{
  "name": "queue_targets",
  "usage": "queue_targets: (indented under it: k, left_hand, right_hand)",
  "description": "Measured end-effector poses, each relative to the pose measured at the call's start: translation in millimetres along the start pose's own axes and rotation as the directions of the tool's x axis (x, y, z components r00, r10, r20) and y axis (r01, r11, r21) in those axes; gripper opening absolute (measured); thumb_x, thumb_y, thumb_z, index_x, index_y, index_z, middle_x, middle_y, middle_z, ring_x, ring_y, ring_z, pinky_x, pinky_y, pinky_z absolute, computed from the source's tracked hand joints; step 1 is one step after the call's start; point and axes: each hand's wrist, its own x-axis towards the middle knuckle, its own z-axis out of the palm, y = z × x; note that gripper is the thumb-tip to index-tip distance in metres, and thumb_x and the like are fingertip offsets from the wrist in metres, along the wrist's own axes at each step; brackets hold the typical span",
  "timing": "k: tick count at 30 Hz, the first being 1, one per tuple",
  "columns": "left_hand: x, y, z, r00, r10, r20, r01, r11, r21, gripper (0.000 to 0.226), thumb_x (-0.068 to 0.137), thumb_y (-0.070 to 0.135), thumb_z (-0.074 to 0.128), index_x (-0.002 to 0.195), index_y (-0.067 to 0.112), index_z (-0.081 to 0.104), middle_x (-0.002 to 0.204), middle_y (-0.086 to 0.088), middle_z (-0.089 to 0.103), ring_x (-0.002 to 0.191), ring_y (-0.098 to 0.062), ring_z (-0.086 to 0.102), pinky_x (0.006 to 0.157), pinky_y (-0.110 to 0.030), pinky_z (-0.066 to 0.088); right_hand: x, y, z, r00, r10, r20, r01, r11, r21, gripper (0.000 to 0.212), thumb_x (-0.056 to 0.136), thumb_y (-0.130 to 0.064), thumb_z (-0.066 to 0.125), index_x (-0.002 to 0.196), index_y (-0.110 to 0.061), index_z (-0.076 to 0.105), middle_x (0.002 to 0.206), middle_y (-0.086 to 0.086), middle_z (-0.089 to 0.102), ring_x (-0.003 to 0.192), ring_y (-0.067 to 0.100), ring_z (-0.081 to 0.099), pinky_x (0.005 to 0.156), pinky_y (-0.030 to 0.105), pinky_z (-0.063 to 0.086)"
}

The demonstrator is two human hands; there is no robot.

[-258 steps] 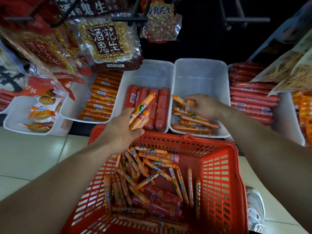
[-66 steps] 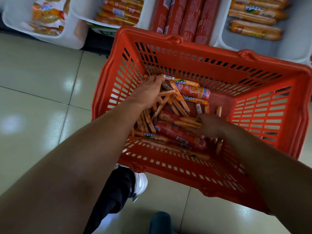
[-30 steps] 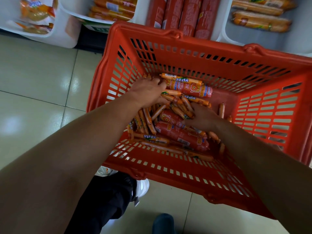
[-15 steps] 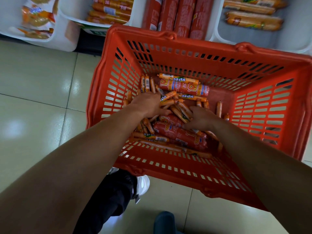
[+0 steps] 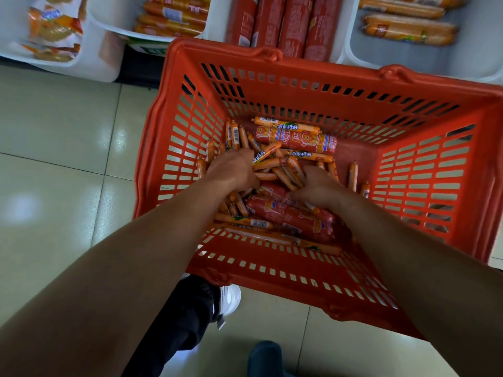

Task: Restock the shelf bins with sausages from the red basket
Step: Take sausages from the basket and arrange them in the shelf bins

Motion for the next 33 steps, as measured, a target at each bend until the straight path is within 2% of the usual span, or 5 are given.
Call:
queue_targets:
  k: [4, 8, 11, 23, 33]
  left_hand:
    - [-0.9, -6.8, 0.7, 0.997, 0.025, -0.075, -0.037, 0.986, -0.163, 0.06, 0.084, 0.041, 0.073, 0.133, 0.018, 0.049, 0.122, -0.006, 0.06, 0.104, -0.026, 0.058, 0.08, -0.036, 0.048]
    - [1.6, 0.9, 1.9, 0.999, 0.038, -0.036, -0.046, 0.958, -0.285, 0.084, 0.089, 0.039, 0.071, 0.154, 0.014, 0.025, 0.144, -0.012, 0.049, 0.126, -0.031, 0.052, 0.097, -0.042, 0.047]
    - [1.9, 9.3, 9.0, 1.0, 0.013, -0.006, -0.014, 0.963, -0.27, 0.095, 0.085, 0.037, 0.076, 0.156, 0.014, 0.018, 0.146, -0.012, 0.047, 0.128, -0.031, 0.051, 0.1, -0.044, 0.047]
    - [-8.5, 20.1, 0.9, 0.988, 0.114, -0.104, -0.146, 0.909, -0.391, 0.076, 0.091, 0.037, 0.07, 0.15, 0.021, 0.025, 0.121, -0.008, 0.06, 0.098, -0.025, 0.063, 0.079, -0.041, 0.055]
    - [-59.4, 17.0, -61.0, 0.969, 0.128, -0.213, -0.197, 0.92, -0.339, 0.057, 0.087, 0.038, 0.074, 0.129, 0.013, 0.043, 0.114, -0.004, 0.056, 0.107, -0.027, 0.057, 0.079, -0.035, 0.043]
  right_hand:
    - [5.8, -5.0, -2.9, 0.998, -0.046, 0.039, 0.042, 0.994, 0.1, 0.069, 0.076, -0.035, 0.083, 0.133, -0.019, 0.047, 0.116, -0.008, 0.05, 0.106, 0.014, 0.049, 0.084, 0.029, 0.038]
    - [5.9, -3.9, -19.8, 1.0, 0.0, 0.027, 0.0, 1.0, 0.027, 0.034, 0.075, -0.039, 0.081, 0.091, -0.02, 0.058, 0.086, -0.004, 0.059, 0.081, 0.017, 0.06, 0.061, 0.028, 0.041]
    - [-0.2, 10.1, -32.8, 0.995, 0.092, -0.022, -0.093, 0.995, -0.035, 0.04, 0.077, -0.041, 0.079, 0.094, -0.017, 0.053, 0.087, -0.003, 0.054, 0.073, 0.01, 0.051, 0.057, 0.028, 0.037]
    - [-18.9, 12.7, -25.6, 0.999, 0.035, 0.006, -0.035, 0.998, 0.044, 0.063, 0.075, -0.051, 0.08, 0.12, -0.018, 0.051, 0.111, -0.003, 0.058, 0.101, 0.019, 0.057, 0.087, 0.036, 0.05]
    - [-84.3, -18.6, -93.2, 0.99, -0.044, -0.131, 0.051, 0.997, 0.052, 0.027, 0.078, -0.039, 0.08, 0.085, -0.017, 0.067, 0.081, 0.001, 0.068, 0.078, 0.021, 0.064, 0.065, 0.028, 0.046]
